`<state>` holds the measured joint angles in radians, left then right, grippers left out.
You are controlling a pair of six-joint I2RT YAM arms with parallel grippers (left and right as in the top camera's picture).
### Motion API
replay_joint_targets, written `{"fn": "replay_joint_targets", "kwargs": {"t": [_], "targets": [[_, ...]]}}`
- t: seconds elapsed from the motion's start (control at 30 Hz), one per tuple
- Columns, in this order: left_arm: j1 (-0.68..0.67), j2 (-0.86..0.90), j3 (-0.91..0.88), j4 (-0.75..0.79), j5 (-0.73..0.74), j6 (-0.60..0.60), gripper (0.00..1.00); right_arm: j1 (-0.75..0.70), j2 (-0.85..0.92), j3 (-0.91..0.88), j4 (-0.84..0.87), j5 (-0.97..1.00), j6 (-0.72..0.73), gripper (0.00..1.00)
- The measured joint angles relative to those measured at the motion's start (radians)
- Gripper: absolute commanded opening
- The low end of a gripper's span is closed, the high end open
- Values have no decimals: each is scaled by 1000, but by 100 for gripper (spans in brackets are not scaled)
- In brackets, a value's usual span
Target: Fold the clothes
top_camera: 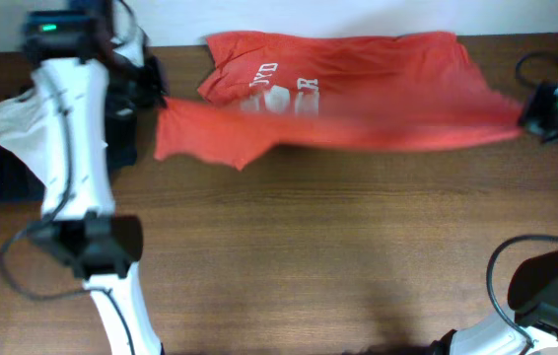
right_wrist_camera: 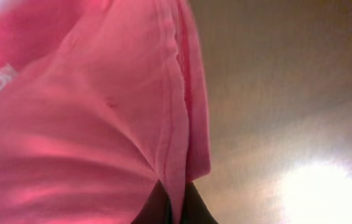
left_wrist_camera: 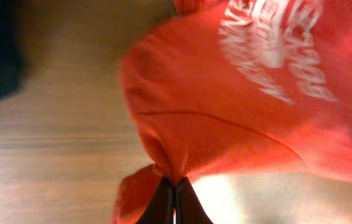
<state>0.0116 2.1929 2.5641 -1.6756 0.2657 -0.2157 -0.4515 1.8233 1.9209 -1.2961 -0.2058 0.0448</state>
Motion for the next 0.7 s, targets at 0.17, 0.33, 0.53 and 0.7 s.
{"fn": "replay_joint_targets", "kwargs": {"t": [0.17, 0.33, 0.53, 0.7], "targets": [[-66, 111, -292, -8, 26, 75, 0, -6, 3, -352, -10, 94, 0, 4], [-89, 106, -594, -7, -23, 105, 0, -8, 5, -504, -20, 214, 63, 4], [-85, -222, -986, 119, -64, 123, 0, -71, 5, -521, -121, 375, 200, 4], [-5, -645, -1266, 201, -53, 103, 0, -99, -23, -527, -167, 381, 223, 4]]}}
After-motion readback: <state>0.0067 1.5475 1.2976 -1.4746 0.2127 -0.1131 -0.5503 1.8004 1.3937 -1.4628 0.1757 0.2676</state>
